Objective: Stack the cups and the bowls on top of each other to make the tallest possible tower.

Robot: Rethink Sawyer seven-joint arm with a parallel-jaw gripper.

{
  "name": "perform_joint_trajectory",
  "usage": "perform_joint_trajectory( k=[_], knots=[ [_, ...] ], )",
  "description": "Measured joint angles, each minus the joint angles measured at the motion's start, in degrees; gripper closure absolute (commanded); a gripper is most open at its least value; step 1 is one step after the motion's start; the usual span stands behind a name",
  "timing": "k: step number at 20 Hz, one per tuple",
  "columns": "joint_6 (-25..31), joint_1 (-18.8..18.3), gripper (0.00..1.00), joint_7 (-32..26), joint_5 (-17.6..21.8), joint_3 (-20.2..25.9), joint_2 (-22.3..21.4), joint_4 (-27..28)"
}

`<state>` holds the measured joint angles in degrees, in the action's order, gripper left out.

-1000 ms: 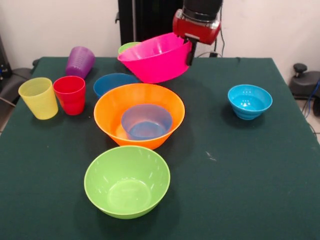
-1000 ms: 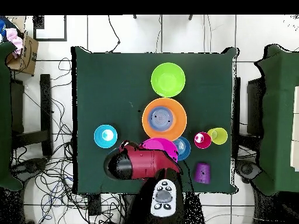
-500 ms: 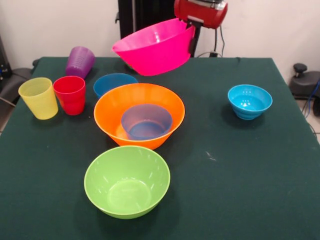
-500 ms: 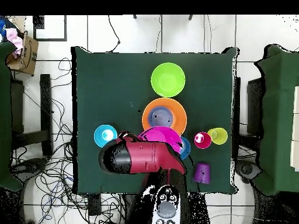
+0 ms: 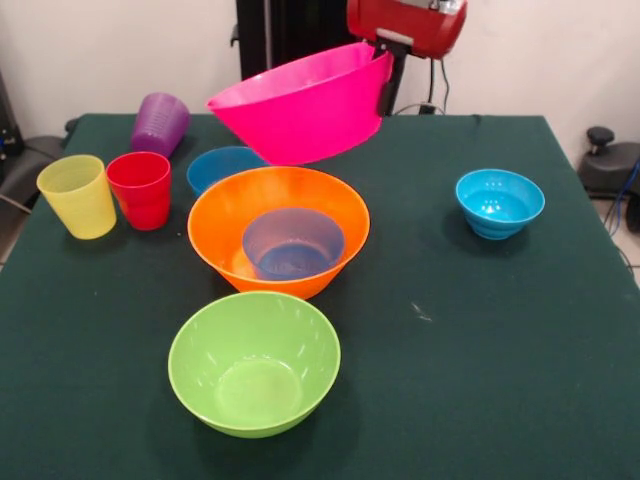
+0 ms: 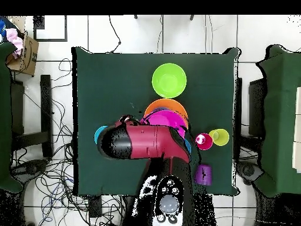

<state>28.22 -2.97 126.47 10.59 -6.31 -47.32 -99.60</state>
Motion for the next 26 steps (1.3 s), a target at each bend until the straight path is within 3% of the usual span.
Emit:
perform_joint_trajectory(
  k=[12, 26],
  knots=[
    [0.0, -1.2, 1.0, 0.0, 0.0, 0.1, 11.1, 14.0],
    [0.0, -3.9, 1.0, 0.0, 1.2, 0.2, 16.4, 18.0]
  ],
)
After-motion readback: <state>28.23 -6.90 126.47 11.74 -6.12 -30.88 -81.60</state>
